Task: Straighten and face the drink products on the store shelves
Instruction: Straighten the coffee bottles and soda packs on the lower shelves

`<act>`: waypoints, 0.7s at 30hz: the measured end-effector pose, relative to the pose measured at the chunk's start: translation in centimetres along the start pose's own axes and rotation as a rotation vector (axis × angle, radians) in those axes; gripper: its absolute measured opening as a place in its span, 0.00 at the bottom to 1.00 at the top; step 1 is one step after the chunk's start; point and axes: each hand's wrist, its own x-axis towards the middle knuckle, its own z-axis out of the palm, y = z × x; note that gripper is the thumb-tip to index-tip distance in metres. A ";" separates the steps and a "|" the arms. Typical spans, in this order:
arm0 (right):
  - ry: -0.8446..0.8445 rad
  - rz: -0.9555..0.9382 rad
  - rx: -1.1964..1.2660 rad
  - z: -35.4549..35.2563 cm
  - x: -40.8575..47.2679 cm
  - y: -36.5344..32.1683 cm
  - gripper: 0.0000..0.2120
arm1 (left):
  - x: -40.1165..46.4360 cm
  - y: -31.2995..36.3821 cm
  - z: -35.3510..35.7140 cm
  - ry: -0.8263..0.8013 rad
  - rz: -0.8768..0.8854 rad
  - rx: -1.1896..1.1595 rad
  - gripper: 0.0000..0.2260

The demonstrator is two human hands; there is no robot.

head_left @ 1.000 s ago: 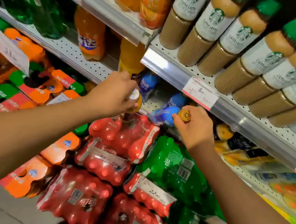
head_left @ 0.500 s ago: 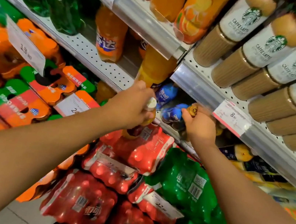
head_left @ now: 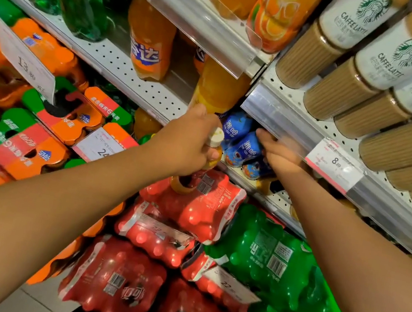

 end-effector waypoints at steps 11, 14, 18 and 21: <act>-0.006 -0.036 -0.247 -3.4 -0.9 3.0 0.20 | -0.4 0.4 0.3 0.038 0.001 0.012 0.10; 0.003 0.018 -0.193 -3.8 -0.9 4.0 0.23 | -0.6 0.7 0.5 0.034 -0.002 0.017 0.10; 0.087 0.094 -0.345 -3.7 -1.1 5.4 0.28 | -0.9 0.9 0.6 0.019 -0.018 0.039 0.11; 0.106 0.089 -0.315 -3.8 -1.4 5.3 0.23 | -1.1 0.9 0.6 0.036 -0.022 0.038 0.11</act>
